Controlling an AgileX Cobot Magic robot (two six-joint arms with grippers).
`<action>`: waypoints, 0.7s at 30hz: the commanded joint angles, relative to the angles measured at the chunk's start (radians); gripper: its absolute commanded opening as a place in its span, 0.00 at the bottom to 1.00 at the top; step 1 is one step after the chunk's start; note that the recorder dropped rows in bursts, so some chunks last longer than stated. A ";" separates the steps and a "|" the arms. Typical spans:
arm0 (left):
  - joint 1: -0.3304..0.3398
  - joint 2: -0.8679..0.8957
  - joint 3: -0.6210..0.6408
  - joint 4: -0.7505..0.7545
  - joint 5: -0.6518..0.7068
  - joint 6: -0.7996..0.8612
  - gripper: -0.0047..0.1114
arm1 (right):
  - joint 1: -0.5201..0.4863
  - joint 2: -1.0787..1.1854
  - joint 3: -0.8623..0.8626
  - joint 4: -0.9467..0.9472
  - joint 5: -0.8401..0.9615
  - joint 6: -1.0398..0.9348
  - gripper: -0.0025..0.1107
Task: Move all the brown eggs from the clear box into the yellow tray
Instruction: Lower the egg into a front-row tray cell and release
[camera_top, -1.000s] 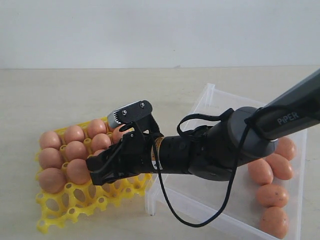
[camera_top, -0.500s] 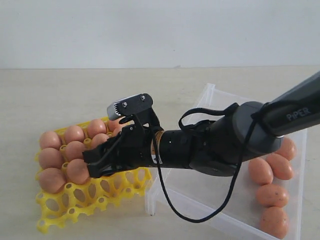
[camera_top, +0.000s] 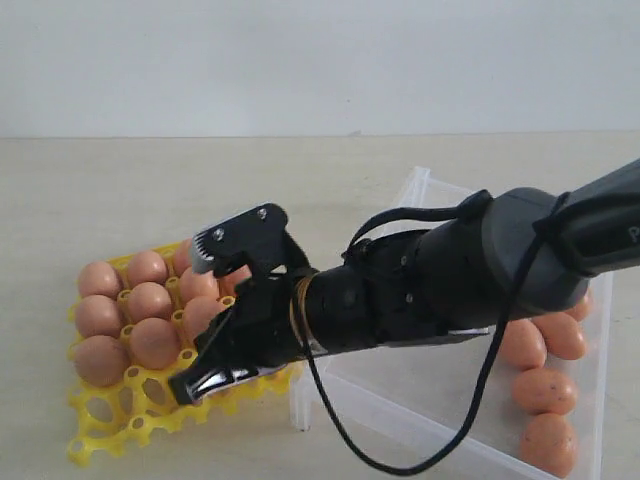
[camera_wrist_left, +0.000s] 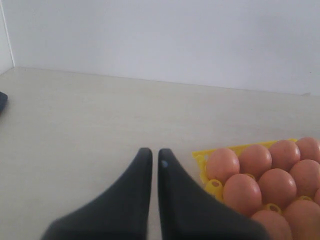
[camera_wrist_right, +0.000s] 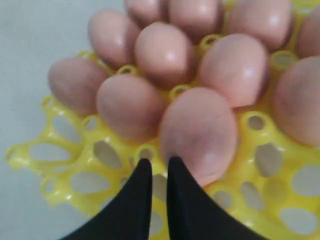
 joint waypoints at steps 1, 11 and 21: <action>0.003 -0.003 0.003 0.002 -0.003 0.000 0.08 | 0.046 -0.011 0.003 -0.082 0.023 0.017 0.02; 0.003 -0.003 0.003 0.002 -0.003 0.000 0.08 | 0.052 -0.014 0.003 -0.079 0.144 0.005 0.02; 0.003 -0.003 0.003 0.002 -0.003 0.000 0.08 | 0.052 -0.036 0.000 -0.079 0.122 0.002 0.02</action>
